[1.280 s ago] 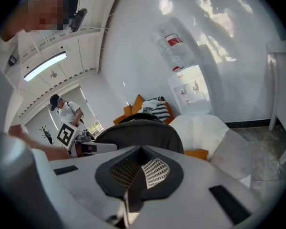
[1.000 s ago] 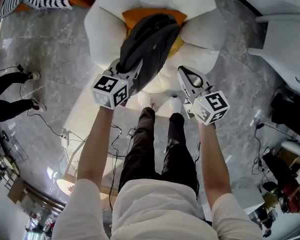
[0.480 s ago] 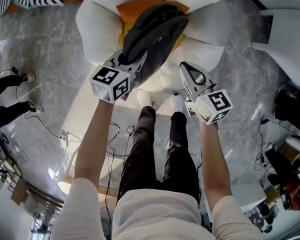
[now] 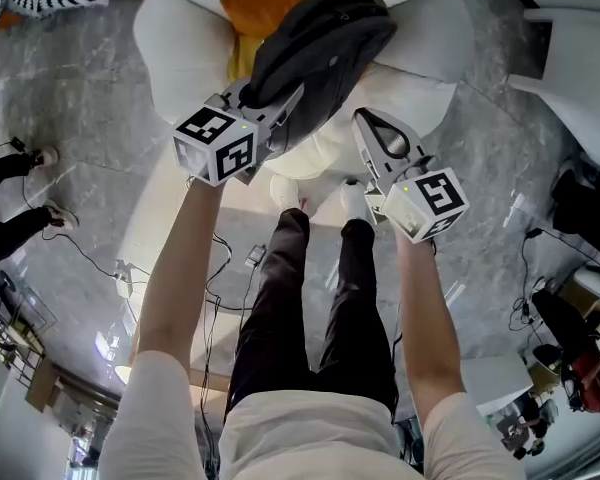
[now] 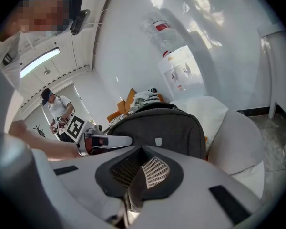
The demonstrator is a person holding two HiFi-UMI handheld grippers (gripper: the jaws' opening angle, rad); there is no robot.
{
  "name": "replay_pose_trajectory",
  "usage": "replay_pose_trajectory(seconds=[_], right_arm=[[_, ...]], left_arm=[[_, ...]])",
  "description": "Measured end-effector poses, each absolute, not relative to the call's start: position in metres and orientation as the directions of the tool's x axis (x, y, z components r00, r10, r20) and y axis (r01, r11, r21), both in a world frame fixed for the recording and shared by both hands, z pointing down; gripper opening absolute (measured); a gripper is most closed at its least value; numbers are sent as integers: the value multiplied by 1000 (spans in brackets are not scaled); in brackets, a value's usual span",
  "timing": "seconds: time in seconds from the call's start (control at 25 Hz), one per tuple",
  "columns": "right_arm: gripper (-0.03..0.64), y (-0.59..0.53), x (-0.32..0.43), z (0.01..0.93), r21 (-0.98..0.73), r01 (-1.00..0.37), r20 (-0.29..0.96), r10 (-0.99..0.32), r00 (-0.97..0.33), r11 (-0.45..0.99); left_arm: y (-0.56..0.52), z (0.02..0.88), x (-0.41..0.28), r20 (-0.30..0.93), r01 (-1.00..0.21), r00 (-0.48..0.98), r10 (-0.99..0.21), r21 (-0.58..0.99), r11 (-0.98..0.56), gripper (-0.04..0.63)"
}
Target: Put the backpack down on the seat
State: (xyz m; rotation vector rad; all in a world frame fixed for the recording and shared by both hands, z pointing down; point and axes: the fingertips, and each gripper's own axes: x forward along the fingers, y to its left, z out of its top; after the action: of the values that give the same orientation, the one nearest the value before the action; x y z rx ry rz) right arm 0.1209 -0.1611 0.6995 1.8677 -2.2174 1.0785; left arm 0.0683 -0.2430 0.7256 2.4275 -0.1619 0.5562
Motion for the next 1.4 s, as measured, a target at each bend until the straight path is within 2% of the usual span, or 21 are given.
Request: replay_pose_trajectory(seconds=[0.2, 0.8, 1.4], right_arm=[[21, -163, 122, 706, -462, -887, 457, -848, -268, 31], [21, -192, 110, 752, -479, -877, 473, -835, -281, 24], [21, -209, 100, 766, -470, -882, 488, -822, -292, 34]], left_arm=[[-243, 735, 78, 417, -182, 905, 88, 564, -805, 66], [-289, 788, 77, 389, -103, 900, 195, 625, -774, 66], [-342, 810, 60, 420, -139, 893, 161, 597, -790, 66]])
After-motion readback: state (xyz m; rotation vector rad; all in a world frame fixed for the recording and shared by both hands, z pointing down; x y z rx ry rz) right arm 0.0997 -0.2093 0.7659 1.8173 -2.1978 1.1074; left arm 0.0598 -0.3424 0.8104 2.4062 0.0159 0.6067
